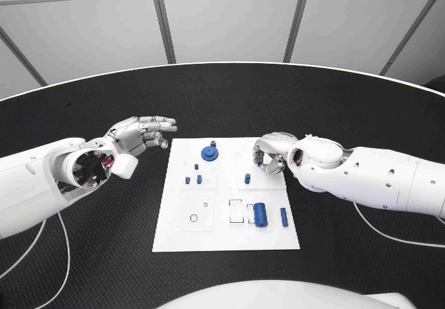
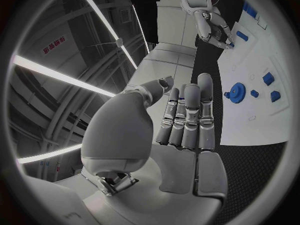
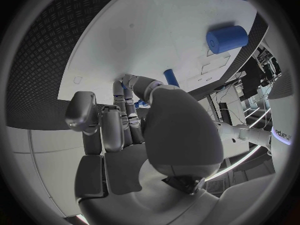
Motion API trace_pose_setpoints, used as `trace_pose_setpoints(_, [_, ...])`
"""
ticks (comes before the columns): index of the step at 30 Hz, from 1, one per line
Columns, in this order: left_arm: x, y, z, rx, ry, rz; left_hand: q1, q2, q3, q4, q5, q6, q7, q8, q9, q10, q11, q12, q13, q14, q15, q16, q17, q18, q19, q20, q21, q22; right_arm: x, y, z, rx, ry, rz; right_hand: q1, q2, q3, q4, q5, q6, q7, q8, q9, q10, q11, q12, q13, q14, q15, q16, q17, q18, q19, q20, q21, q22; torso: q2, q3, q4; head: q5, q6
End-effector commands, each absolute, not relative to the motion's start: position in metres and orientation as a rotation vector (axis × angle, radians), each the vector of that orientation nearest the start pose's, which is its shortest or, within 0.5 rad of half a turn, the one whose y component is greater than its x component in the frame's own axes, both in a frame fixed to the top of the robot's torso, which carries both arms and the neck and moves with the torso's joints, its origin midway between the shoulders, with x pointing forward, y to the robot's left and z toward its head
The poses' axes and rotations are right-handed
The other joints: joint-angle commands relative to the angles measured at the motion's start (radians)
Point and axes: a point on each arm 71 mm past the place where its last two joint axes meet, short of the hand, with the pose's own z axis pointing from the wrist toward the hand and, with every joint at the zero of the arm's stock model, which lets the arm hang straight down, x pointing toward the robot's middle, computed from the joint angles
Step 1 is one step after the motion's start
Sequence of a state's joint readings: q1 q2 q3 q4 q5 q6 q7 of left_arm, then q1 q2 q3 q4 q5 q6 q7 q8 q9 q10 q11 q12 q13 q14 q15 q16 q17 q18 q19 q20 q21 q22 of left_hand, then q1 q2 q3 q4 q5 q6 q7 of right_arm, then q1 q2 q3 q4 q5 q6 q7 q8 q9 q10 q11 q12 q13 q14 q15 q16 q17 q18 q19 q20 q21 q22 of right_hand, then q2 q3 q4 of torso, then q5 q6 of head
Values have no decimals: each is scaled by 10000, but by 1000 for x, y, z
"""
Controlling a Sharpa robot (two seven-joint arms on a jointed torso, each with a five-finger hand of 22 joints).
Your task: Assemble the parts on the task board
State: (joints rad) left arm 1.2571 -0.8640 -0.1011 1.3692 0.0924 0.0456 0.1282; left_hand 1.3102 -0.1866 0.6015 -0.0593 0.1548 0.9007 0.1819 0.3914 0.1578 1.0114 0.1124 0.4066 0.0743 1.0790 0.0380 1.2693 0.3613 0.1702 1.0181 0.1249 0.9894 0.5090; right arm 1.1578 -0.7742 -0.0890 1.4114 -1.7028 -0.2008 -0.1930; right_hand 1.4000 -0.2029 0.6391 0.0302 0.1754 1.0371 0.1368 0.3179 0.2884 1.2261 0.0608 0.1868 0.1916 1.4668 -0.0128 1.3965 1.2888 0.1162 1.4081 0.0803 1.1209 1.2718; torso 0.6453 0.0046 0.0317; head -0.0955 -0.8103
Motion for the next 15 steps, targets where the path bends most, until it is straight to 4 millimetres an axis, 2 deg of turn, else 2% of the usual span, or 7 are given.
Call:
trace_pose_setpoints(1, [507,250,-196,-12659,17468,-15732,-20,-1,-65,-10,6,-53,61,-43,-16,-33,64,-73,-17,-65,24,-14,-9,152,-17,28,-70,-13,488,-199,-235,-3738,17722,3958,-127,7,-22,-77,-123,63,-36,61,28,91,-32,28,16,515,-91,-67,-26,-206,42,-18,65,26,-6,-1,-5,-15,2])
trace_pose_setpoints(15, [508,252,-197,-12686,17483,-15671,-3,2,-71,-17,8,-61,65,-48,-19,-42,68,-79,-18,-72,27,-14,-11,152,-15,30,-78,-19,484,-203,-231,-3603,17511,4031,-314,39,-59,-49,-267,94,-67,75,68,136,-51,-25,17,520,-102,-54,-35,-227,74,-25,172,118,-8,14,-13,1,18])
